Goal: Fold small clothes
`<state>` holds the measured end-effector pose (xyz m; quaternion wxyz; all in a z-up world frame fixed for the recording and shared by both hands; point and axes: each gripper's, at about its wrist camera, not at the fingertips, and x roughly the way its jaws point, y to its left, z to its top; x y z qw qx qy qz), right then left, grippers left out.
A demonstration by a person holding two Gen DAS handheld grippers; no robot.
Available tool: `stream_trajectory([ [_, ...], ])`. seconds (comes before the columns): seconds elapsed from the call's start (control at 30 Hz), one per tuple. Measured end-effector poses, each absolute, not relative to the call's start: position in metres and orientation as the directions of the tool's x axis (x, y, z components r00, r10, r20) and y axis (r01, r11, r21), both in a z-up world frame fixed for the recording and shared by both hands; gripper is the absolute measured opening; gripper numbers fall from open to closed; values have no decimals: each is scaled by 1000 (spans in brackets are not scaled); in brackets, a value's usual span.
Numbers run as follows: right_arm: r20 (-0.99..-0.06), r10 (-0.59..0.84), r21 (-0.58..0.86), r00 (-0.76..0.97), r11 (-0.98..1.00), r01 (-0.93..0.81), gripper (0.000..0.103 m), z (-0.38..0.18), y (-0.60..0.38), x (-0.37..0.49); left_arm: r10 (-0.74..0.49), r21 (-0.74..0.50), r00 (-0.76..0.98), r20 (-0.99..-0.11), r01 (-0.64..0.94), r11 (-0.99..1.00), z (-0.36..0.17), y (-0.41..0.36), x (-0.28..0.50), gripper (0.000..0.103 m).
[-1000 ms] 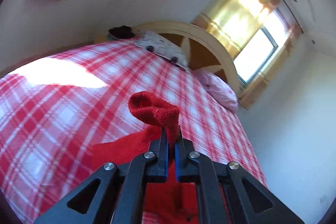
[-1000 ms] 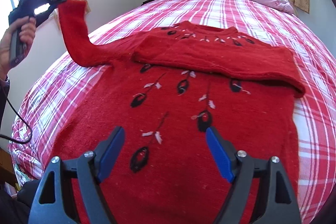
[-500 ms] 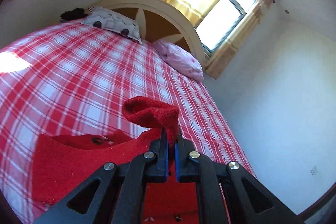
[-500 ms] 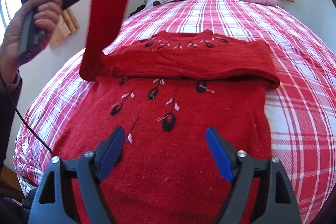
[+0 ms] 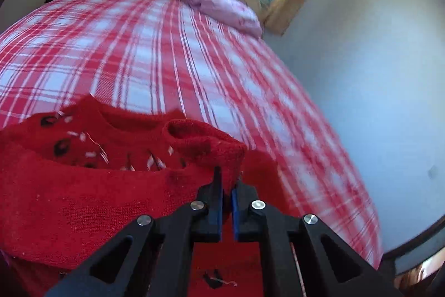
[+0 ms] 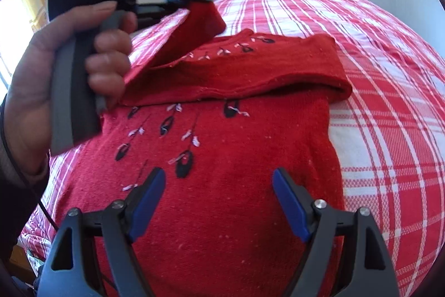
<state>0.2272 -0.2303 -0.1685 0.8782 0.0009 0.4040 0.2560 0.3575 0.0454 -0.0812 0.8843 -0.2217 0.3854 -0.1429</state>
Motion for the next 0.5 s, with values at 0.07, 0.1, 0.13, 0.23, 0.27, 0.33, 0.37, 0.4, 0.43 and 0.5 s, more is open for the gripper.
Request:
stream_trajectory([
  [0.07, -707, 448, 204, 548, 870, -449, 82, -169, -232, 228, -439, -471, 604, -665, 117, 874, -89, 29, 359, 5],
  [0.1, -707, 447, 202, 548, 870, -450, 82, -170, -233, 227, -443, -457, 592, -673, 137, 879, -89, 22, 357, 6],
  [0.13, -706, 449, 202, 547, 869, -452, 82, -170, -233, 228, -448, -445, 582, -679, 160, 881, -89, 17, 354, 12],
  [0.23, -702, 461, 210, 543, 862, -461, 82, -170, -236, 227, -491, -436, 551, -675, 238, 868, -84, 7, 345, 57],
  [0.27, -699, 467, 215, 542, 860, -463, 82, -170, -238, 226, -498, -435, 556, -666, 253, 864, -81, 7, 341, 65],
  [0.33, -697, 476, 230, 536, 857, -462, 82, -169, -241, 225, -497, -428, 564, -660, 262, 865, -77, 12, 337, 74],
  [0.37, -696, 481, 237, 533, 855, -462, 82, -169, -243, 224, -502, -434, 557, -661, 261, 862, -75, 15, 336, 74],
  [0.4, -695, 483, 240, 532, 854, -461, 82, -169, -244, 223, -509, -445, 552, -661, 258, 858, -73, 19, 335, 74],
  [0.43, -694, 484, 243, 533, 854, -460, 82, -168, -246, 222, -516, -456, 552, -655, 256, 852, -72, 25, 334, 74],
  [0.5, -682, 485, 250, 547, 858, -449, 82, -160, -254, 218, -483, -439, 586, -650, 230, 869, -69, 38, 329, 74],
])
